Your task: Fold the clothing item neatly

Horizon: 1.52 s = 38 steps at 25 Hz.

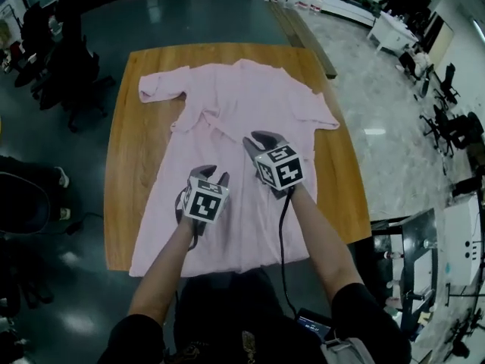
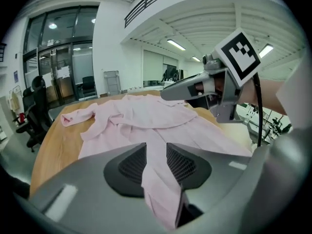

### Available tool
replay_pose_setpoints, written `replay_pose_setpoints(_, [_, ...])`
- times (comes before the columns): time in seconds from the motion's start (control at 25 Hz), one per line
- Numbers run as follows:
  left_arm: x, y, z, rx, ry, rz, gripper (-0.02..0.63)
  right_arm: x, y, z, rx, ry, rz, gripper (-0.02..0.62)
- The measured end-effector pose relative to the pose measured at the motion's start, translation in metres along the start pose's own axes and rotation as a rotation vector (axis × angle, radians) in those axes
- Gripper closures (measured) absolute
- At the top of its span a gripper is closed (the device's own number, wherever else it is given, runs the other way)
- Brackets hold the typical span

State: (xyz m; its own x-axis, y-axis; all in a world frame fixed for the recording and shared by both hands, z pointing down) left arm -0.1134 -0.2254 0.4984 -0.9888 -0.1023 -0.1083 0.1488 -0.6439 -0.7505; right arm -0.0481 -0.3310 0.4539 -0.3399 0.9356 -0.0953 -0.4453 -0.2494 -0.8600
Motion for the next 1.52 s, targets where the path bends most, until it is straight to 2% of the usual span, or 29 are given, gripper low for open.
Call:
replay_pose_setpoints(0.28, [-0.001, -0.009, 0.046, 0.131, 0.133, -0.053, 0.422, -0.059, -0.001, 0.058, 0.055, 0.152, -0.037, 0.497])
replay_pose_setpoints(0.44, [0.003, -0.022, 0.065, 0.201, 0.189, -0.073, 0.411, -0.087, -0.011, 0.102, 0.119, 0.189, -0.07, 0.495])
replay_pose_setpoints(0.76, [0.007, -0.037, 0.082, 0.283, 0.235, -0.133, 0.413, -0.106, -0.03, 0.171, 0.191, 0.272, -0.042, 0.479])
replay_pose_setpoints(0.8, [0.007, -0.039, 0.084, 0.293, 0.247, -0.134, 0.419, -0.109, -0.033, 0.177, 0.212, 0.267, -0.053, 0.477])
replay_pose_setpoints(0.88, [0.009, -0.042, 0.086, 0.304, 0.285, -0.128, 0.514, -0.112, -0.04, 0.186, 0.268, 0.267, -0.078, 0.477])
replay_pose_setpoints(0.96, [0.011, -0.044, 0.087, 0.304, 0.303, -0.125, 0.559, -0.111, -0.047, 0.192, 0.321, 0.29, -0.103, 0.485])
replay_pose_setpoints(1.08, [0.009, -0.043, 0.083, 0.303, 0.289, -0.123, 0.573, -0.112, -0.047, 0.188, 0.344, 0.298, -0.115, 0.57])
replay_pose_setpoints(1.12, [0.009, -0.042, 0.081, 0.3, 0.281, -0.121, 0.575, -0.113, -0.045, 0.184, 0.34, 0.291, -0.111, 0.58])
replay_pose_setpoints(1.28, [0.002, -0.03, 0.071, 0.267, 0.232, -0.103, 0.58, -0.13, -0.033, 0.164, 0.29, 0.257, -0.089, 0.581])
replay_pose_setpoints(1.4, [-0.015, -0.018, 0.071, 0.243, 0.141, -0.116, 0.586, -0.144, -0.03, 0.15, 0.274, 0.243, -0.089, 0.581])
replay_pose_setpoints(1.52, [-0.034, -0.014, 0.08, 0.244, 0.064, -0.114, 0.583, -0.154, -0.037, 0.142, 0.3, 0.216, -0.096, 0.581])
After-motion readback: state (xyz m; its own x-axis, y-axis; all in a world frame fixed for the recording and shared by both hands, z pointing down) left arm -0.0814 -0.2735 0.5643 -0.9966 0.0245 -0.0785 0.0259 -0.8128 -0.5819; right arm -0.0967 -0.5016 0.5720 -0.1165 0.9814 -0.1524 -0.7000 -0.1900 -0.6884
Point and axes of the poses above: the fingertips, and each gripper's own axes: z forward along the fingers, x to its left, y out of its top, the point moved 3 cm from there along -z, backward along the fingers, and after that the axes turned 12 degrees about y, right-handed, at the moved point
